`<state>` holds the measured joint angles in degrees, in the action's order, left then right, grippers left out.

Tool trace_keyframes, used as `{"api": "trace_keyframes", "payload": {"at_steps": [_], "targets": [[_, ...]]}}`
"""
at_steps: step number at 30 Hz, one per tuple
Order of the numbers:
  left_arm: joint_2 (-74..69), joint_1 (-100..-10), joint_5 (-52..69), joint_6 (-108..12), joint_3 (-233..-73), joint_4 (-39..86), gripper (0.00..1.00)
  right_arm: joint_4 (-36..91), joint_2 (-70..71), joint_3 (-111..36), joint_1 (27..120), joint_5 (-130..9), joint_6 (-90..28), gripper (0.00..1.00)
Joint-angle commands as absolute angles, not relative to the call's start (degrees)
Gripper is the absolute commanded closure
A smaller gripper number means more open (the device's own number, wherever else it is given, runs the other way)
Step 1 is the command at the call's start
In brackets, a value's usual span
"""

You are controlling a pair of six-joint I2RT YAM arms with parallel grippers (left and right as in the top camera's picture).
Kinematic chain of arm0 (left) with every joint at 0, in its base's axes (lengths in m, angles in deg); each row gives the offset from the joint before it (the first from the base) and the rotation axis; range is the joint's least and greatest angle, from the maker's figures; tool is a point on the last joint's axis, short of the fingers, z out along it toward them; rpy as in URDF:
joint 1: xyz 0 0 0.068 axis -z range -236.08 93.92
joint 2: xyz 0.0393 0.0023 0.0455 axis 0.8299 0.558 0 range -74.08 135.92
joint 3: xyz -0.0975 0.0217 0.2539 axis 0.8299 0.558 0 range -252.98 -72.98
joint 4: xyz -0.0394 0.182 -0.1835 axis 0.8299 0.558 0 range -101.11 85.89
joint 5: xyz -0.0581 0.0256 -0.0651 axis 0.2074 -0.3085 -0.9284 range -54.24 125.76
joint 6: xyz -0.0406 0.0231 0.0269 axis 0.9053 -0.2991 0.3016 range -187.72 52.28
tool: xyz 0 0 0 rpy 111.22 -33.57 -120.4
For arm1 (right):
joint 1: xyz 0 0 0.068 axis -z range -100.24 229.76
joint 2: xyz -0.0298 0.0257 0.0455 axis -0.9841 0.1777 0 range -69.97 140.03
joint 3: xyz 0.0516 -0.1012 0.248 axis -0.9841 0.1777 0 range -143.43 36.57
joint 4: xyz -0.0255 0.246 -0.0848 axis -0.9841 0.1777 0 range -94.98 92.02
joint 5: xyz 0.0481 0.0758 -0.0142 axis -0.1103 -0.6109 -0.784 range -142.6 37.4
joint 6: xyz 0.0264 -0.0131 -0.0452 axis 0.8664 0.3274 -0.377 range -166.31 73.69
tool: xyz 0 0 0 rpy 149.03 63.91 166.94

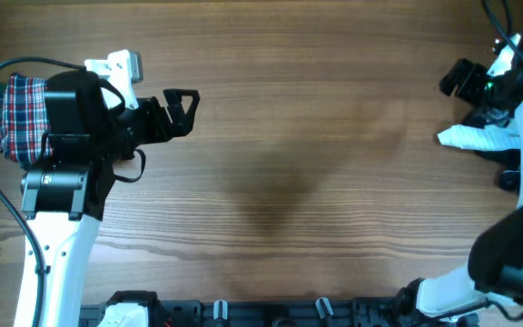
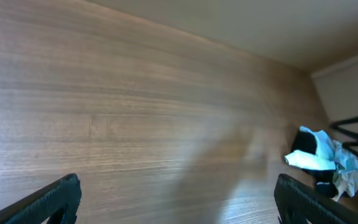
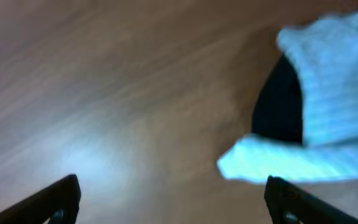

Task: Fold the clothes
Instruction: 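Reach the right gripper to the black garment on the right pile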

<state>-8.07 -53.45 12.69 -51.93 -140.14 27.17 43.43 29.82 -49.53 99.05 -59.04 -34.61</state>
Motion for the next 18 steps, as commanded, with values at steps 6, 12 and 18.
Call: {"api": "trace_keyframes", "payload": {"at_steps": [6, 12, 18], "targets": [[-6.67, -53.30, 11.75, -50.51, -141.10, 31.24, 0.00, 29.46, 40.11, -51.24, 98.48, -46.69, -32.64, 0.07], [-6.67, -53.30, 11.77, -50.51, -141.10, 31.61, 0.00, 27.43, 47.13, -51.22, 99.18, -47.41, -32.16, 0.14], [-6.62, -53.30, 11.77, -50.53, -141.10, 31.39, 0.00, 28.06, 48.53, -51.17, 99.23, -42.67, -31.55, 0.19]]}}
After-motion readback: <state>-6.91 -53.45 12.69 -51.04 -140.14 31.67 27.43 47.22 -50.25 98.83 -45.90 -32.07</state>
